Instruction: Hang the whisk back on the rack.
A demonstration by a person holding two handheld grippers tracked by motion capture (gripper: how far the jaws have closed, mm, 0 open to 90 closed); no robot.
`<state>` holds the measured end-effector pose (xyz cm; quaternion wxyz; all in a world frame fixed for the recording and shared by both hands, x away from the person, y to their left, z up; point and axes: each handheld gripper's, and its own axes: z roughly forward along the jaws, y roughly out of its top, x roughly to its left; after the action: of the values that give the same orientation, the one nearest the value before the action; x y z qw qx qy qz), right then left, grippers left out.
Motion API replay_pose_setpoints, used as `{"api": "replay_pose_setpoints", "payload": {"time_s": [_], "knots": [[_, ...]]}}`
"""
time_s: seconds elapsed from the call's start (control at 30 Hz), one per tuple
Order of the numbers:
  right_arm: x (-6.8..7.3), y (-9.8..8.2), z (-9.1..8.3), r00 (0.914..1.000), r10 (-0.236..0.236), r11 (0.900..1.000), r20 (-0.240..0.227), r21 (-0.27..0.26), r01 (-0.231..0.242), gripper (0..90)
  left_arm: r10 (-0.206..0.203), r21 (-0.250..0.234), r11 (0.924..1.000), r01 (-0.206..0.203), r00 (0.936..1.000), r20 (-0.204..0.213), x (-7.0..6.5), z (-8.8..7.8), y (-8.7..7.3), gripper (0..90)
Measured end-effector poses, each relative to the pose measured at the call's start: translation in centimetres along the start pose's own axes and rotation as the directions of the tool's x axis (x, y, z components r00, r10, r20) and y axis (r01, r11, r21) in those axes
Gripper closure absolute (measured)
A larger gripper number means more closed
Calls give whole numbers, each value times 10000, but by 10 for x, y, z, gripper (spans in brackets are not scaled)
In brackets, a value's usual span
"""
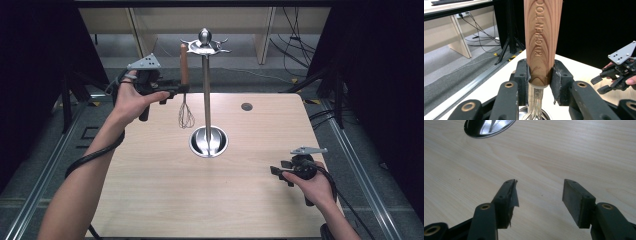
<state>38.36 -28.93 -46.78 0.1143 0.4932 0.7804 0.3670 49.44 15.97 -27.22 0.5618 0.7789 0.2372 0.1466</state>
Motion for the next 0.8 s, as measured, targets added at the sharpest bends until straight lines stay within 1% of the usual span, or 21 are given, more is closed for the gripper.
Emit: {"api": "replay_pose_setpoints", "payload": {"time_s": [0.17,0.2,0.3,0.5,0.67,0.77,0.8], "knots": [[0,0,0,10000,-4,10000,0,-4,4,451,120,158,9998,-118,9999,-116,0,-1,1,686],[0,0,0,10000,-2,10000,-2,-1,2,451,202,267,9995,-197,9996,-180,0,0,-1,685],[0,0,0,10000,-16,10000,3,5,16,451,279,410,9988,-269,9993,-247,-1,1,-3,684],[0,0,0,10000,-17,10000,-7,-7,17,451,190,356,9992,-183,9996,-205,-2,1,-4,684],[0,0,0,10000,-25,10000,15,-15,25,451,190,279,9994,-181,9993,-311,-4,-2,-5,680],[1,0,-1,10000,-24,10000,18,-2,24,451,157,308,9994,-148,9994,-310,-4,-3,-7,669],[1,0,0,10000,-30,10000,-16,-27,30,451,172,334,9993,-159,9991,-377,-5,-4,-7,659]]}}
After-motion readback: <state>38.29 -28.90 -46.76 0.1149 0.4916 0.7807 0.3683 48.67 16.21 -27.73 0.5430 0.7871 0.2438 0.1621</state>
